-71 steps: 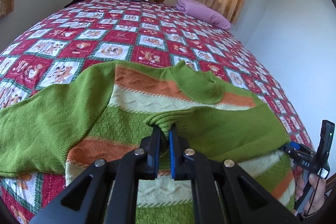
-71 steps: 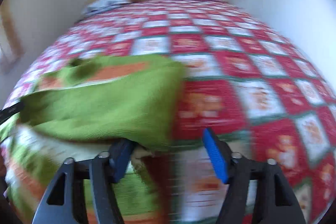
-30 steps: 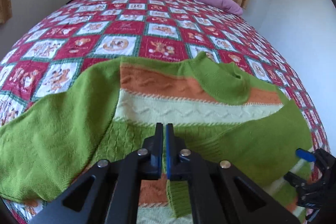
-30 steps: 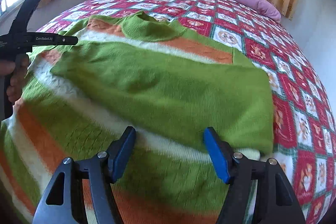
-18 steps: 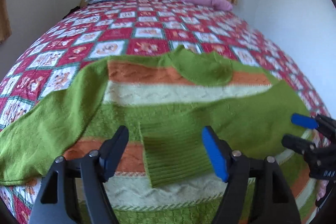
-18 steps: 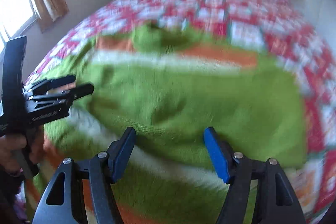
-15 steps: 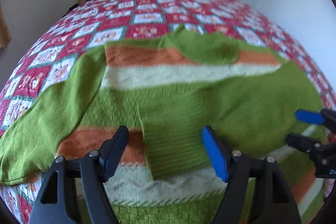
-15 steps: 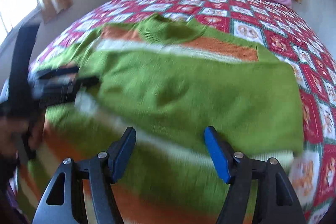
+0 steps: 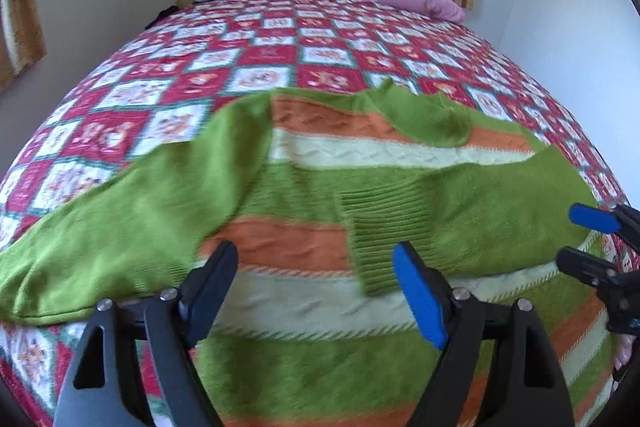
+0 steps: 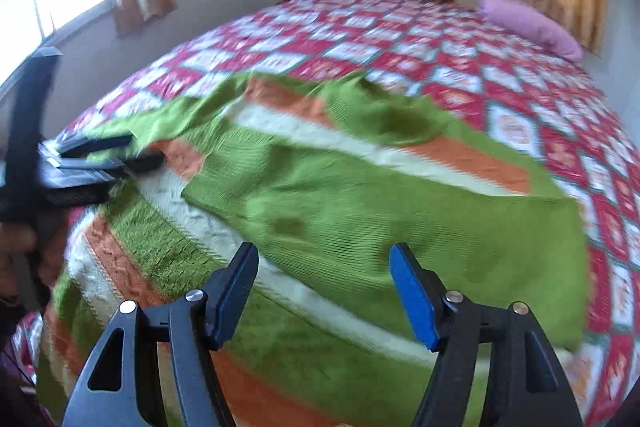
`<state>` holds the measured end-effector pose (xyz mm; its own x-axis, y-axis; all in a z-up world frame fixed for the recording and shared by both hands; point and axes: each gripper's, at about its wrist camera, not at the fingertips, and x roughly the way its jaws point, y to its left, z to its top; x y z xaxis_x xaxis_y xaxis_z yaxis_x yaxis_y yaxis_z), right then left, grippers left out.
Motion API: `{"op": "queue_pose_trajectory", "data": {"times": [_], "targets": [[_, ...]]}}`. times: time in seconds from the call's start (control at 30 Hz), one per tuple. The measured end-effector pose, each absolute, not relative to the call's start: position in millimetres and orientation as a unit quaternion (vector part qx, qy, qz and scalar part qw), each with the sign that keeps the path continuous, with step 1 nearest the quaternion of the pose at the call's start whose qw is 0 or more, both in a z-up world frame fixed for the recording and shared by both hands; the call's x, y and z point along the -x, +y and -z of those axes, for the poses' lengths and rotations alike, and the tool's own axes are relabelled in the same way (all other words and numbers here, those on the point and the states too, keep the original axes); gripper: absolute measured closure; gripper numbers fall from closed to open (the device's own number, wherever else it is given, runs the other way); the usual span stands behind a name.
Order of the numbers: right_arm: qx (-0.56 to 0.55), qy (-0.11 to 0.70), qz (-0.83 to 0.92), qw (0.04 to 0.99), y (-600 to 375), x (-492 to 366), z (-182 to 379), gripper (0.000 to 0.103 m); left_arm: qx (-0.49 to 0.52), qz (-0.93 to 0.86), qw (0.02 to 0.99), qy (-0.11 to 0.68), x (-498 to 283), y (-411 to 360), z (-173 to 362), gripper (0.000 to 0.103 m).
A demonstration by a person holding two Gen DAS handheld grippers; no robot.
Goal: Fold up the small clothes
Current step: 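Move the left gripper to the other sleeve cuff and grasp it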
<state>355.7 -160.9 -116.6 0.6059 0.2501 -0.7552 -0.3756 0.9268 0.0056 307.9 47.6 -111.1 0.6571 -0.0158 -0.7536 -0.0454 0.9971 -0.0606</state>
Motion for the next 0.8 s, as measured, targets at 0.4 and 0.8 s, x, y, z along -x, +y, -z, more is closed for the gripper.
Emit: {"op": "queue_pose_trajectory", "data": {"times": [0.4, 0.8], "targets": [[0.111, 0.417, -0.185, 0.883, -138, -337, 150, 0.032, 0.067, -0.158, 0.904, 0.391, -228, 205, 97, 0.014], [0.131, 0.403, -0.175, 0.889, -132, -331, 151, 0.032, 0.193, -0.291, 0.859, 0.375, -145, 326, 121, 0.014]]}}
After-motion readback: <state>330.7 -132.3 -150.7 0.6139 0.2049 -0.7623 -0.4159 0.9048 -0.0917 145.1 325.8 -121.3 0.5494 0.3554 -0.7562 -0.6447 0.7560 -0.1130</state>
